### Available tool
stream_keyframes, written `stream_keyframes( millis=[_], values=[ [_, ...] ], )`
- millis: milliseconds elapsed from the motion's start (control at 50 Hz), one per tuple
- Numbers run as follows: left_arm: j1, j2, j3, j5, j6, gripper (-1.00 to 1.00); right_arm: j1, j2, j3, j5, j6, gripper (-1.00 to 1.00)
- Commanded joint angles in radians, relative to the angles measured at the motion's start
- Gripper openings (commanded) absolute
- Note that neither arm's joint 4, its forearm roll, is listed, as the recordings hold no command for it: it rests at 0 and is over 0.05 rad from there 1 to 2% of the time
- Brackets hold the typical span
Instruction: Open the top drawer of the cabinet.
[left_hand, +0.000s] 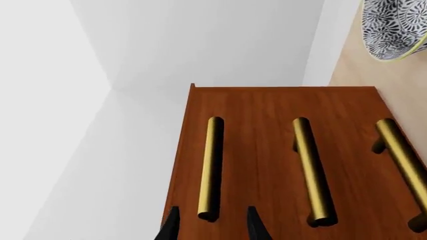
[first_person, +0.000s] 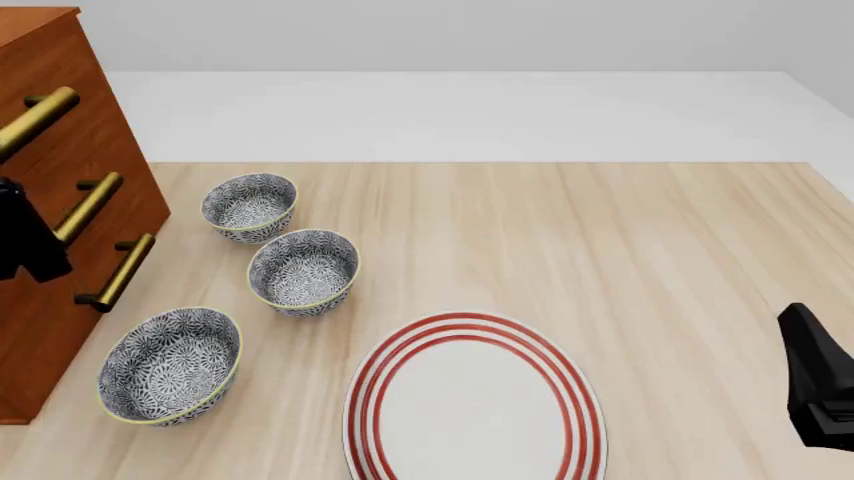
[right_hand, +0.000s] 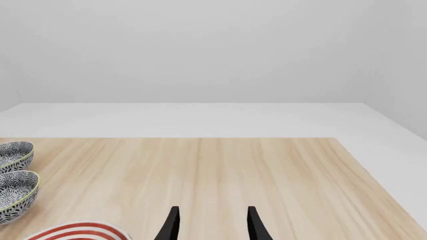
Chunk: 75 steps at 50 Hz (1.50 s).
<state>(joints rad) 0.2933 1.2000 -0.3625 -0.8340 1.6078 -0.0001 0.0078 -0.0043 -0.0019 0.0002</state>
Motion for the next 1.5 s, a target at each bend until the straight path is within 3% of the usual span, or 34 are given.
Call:
stream_keyframes(
  millis=[20, 680, 700, 1500],
  values=[
    [0.013, 0.013, -0.018, 0.006, -0.001, 1.0, 0.0, 0.0, 0.0, 0.0, 0.0, 1.0],
    [0.036, 0.045, -0.047, 0.002, 0.001, 1.0, 0.0, 0.0, 0.0, 0.0, 0.0, 1.0],
    [0.02, 0.046, -0.032, -0.042, 0.019, -1.0, 0.0, 0.0, 0.0, 0.0, 0.0, 1.0],
    [-0.039, 0.03, -0.019, -0.019, 0.059, -1.0, 0.0, 0.0, 0.0, 0.0, 0.0, 1.0]
  ],
)
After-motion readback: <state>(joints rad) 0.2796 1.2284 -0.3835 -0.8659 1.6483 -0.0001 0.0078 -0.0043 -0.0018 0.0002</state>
